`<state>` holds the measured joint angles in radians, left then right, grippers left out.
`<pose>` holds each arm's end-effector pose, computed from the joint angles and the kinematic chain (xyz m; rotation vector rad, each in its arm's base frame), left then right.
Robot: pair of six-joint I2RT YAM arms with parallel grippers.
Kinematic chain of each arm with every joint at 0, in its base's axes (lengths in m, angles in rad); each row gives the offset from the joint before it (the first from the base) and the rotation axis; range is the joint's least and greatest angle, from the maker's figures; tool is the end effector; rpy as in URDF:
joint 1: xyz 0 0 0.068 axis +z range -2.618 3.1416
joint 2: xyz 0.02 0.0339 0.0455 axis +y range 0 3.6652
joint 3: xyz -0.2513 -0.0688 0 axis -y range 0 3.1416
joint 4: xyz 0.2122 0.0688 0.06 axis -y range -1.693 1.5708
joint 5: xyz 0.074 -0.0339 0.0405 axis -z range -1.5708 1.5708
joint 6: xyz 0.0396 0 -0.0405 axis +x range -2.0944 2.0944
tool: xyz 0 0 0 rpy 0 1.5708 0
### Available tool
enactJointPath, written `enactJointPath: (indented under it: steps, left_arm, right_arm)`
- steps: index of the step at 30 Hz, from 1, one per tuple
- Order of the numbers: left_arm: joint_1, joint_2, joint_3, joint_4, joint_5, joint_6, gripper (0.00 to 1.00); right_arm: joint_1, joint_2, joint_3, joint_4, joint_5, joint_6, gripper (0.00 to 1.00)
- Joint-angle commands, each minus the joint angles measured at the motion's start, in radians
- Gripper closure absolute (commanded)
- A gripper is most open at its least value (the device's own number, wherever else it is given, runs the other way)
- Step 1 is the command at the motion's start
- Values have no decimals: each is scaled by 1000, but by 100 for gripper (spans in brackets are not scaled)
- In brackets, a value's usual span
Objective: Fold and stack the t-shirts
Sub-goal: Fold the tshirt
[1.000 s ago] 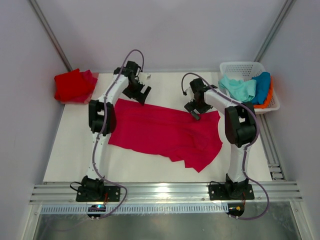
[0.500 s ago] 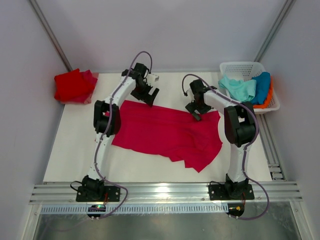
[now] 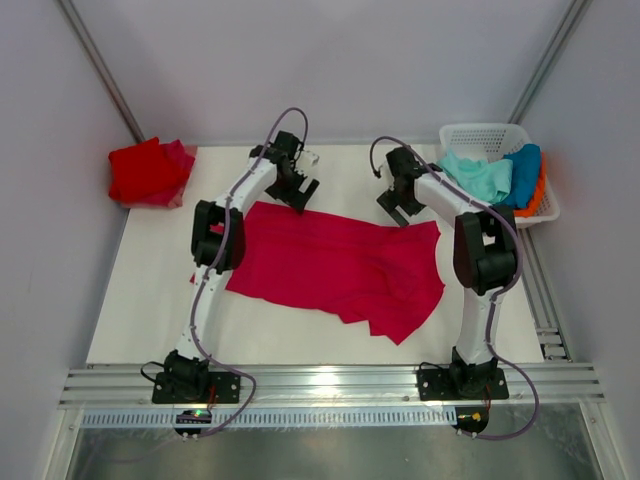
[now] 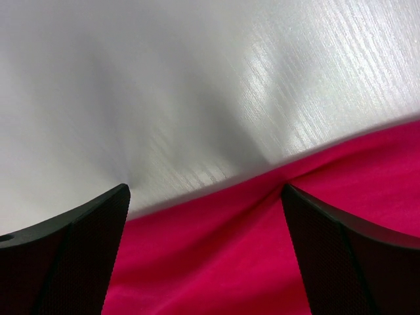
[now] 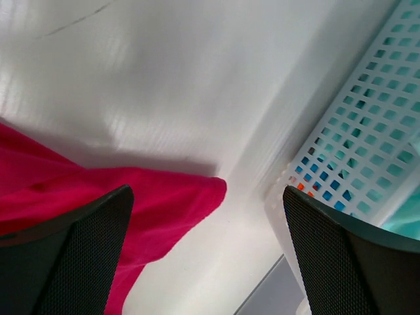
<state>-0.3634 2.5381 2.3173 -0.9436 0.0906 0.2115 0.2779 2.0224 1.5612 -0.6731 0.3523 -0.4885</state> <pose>0.4585 -0.1782 0.1640 0.8009 2.6189 -0.1666 0.3821 0.0948 0.1982 -0.9091 2.5398 -0.5400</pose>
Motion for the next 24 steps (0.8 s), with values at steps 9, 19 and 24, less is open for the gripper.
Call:
enactJointPath:
  steps: [9,19,24]
  left_arm:
    - [-25,37,-59,91,-249,61,1]
    - [-23,57,-47,114,-336,66,1]
    - [-17,62,-44,114,-373,63,1]
  right_arm:
    - [-68,-70,-208,138,80,-38,1]
    - [-126,-116,-293,152,88,-53,1]
    - [-161,-134,-291,162,94,-70,1]
